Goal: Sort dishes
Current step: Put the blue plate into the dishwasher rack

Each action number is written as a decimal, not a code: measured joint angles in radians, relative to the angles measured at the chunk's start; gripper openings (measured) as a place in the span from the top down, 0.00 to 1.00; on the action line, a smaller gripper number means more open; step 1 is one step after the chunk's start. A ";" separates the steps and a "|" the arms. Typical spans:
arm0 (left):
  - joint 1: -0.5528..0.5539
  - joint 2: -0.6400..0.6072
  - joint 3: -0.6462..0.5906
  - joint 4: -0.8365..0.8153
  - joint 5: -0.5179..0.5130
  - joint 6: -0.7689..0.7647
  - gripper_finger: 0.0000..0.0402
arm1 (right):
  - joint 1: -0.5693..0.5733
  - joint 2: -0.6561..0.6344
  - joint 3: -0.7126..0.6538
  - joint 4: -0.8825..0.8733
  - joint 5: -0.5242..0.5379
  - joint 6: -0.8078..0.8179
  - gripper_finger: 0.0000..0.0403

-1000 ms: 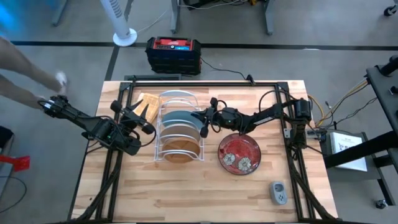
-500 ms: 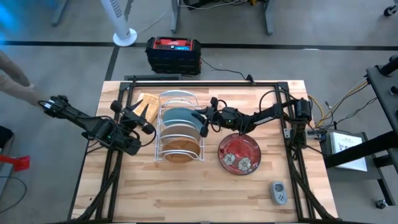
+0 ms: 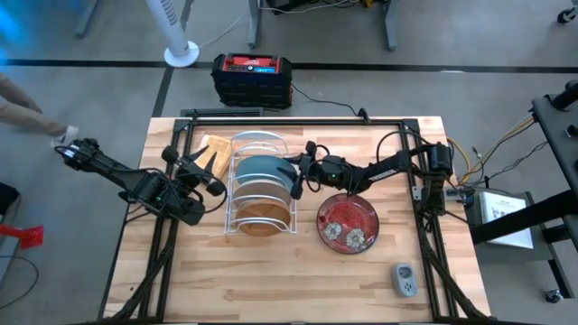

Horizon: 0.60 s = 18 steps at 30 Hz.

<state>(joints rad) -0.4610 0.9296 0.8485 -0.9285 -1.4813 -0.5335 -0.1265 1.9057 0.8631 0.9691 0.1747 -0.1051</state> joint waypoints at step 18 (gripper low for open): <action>0.000 0.000 0.000 -0.001 0.007 0.011 0.71 | 0.002 -0.002 0.000 -0.022 0.006 0.045 0.38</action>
<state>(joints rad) -0.4611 0.9298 0.8485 -0.9291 -1.4746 -0.5224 -0.1242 1.9034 0.8631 0.9470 0.1812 -0.0599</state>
